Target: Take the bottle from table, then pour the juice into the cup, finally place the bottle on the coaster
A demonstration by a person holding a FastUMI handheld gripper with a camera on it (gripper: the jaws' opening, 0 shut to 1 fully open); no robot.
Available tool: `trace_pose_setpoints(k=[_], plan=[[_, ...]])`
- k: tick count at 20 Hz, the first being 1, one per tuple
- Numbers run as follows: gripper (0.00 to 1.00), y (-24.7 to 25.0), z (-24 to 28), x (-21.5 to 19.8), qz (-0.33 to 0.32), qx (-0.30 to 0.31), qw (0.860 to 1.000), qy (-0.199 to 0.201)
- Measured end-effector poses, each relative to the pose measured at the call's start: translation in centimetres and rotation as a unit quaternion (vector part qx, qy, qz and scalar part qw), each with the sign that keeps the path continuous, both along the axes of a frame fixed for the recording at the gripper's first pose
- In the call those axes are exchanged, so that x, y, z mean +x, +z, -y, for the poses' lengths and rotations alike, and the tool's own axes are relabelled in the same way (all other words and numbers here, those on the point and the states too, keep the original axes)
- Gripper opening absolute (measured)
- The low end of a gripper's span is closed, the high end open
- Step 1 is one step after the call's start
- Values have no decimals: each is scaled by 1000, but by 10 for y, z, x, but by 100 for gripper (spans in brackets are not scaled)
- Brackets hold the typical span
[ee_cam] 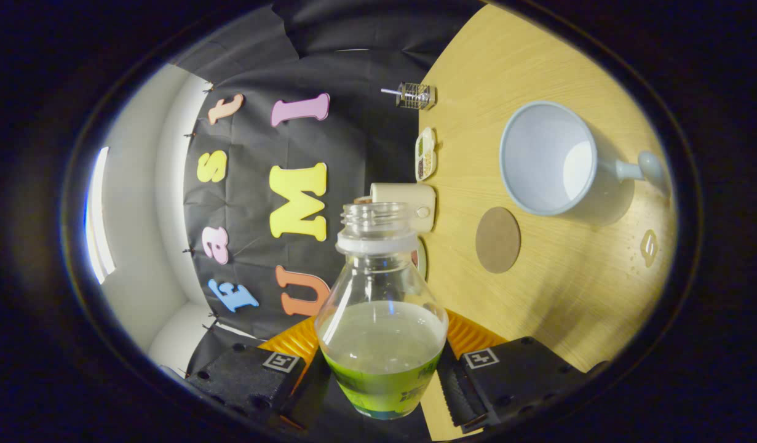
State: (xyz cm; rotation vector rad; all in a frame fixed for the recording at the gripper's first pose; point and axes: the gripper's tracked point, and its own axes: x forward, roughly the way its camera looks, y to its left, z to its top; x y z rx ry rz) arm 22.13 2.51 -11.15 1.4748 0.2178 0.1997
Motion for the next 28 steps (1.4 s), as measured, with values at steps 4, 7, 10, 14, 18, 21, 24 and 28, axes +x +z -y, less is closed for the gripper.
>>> trace_pose_setpoints(k=[4, 7, 10, 14, 18, 21, 24, 28], plan=[[81, 9, 11, -1, 12, 31, 999, -3], [81, 4, 11, -1, 7, 31, 999, 4], [81, 2, 14, -2, -2, 41, 999, 4], [81, 1, 16, 0, -6, 48, 999, 7], [81, 0, 25, 0, -13, 64, 998, 6], [81, -1, 26, -1, -18, 72, 997, 12], [81, 0, 29, -3, -18, 86, 996, 14], [81, -1, 32, -4, -17, 97, 995, 16]])
